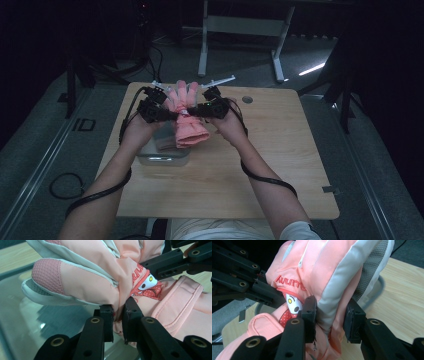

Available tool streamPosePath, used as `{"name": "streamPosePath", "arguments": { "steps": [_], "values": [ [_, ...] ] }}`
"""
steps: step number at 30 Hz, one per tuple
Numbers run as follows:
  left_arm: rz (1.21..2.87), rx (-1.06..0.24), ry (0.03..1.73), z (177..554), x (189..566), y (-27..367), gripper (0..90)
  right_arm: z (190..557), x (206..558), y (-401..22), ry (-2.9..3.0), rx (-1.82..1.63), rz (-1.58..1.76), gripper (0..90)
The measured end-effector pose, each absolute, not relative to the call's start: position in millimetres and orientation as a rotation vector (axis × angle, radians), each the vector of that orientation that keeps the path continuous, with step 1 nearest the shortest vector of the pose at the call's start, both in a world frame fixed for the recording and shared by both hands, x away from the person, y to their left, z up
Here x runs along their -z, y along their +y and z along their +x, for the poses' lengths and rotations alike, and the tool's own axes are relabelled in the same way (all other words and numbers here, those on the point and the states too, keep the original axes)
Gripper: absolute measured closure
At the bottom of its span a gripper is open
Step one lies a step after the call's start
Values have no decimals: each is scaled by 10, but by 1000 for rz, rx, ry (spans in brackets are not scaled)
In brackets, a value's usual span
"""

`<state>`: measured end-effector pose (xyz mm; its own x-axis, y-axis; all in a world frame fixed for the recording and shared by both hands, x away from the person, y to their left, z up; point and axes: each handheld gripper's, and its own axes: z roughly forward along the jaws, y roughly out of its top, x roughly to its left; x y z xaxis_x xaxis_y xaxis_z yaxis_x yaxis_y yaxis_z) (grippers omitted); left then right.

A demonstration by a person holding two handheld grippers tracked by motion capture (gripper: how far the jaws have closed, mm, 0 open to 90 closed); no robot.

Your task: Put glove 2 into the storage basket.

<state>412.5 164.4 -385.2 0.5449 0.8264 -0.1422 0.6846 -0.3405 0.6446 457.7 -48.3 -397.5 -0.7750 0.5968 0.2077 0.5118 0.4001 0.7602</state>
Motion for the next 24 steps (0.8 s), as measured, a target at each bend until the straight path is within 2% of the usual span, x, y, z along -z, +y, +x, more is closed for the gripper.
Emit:
{"name": "streamPosePath", "arguments": {
  "steps": [8, 14, 24],
  "values": [
    [2112, -314, 1315, 4092, 3848, 1986, 802, 4650, 4038, -52, 2591, -1353, 976, 662],
    [2122, -336, 1360, 4123, 3919, 2097, 802, 4724, 4126, 146, 2629, -1342, 968, 662],
    [2105, -290, 1412, 4295, 4200, 2091, 801, 4924, 4361, 228, 2685, -1234, 991, 664]
  ]
}}
